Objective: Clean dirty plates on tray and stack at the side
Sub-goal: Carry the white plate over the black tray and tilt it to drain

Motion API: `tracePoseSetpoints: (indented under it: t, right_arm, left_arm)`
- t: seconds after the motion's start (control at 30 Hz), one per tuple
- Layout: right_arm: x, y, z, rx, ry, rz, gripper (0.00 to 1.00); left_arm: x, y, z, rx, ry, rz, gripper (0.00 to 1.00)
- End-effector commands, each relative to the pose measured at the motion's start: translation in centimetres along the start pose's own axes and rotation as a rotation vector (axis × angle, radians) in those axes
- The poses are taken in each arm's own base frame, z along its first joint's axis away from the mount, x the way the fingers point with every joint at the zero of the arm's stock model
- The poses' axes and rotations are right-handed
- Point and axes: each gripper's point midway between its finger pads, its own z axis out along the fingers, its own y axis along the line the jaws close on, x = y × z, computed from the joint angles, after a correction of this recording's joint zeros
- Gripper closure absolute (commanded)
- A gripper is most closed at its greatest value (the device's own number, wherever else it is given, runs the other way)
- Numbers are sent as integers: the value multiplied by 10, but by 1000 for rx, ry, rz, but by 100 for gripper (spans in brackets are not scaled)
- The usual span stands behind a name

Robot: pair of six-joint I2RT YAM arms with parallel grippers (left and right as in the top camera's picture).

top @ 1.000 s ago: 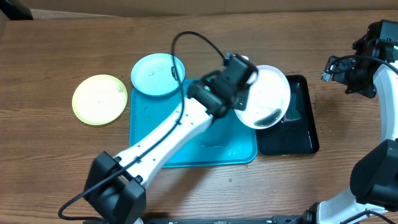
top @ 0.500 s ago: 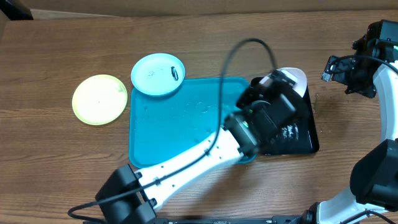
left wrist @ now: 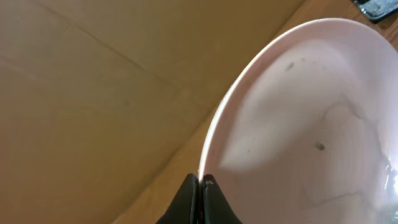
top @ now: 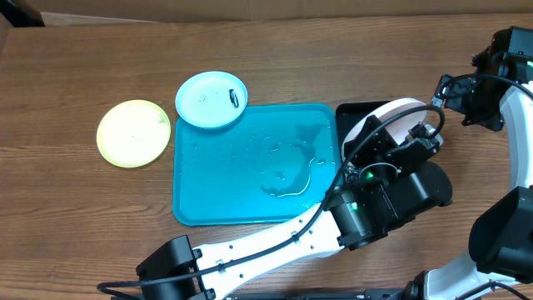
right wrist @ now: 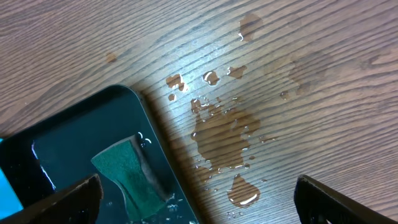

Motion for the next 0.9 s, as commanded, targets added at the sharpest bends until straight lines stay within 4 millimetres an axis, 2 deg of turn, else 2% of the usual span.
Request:
tracePoseSetpoints:
  t: [0.0,0.3,0.87]
  right_arm:
    - [-4,1,-4,-5,-17,4,0]
    - [-4,1,-4,-5,-17,4,0]
    - [-4,1,-4,-5,-17,3,0]
  left_arm:
    - [-7,13,-2,-62,4,9,96]
    - [-13,16,-2,-72,-15,-34,96]
    - [-12,17,-1,-73,-14,-72,96]
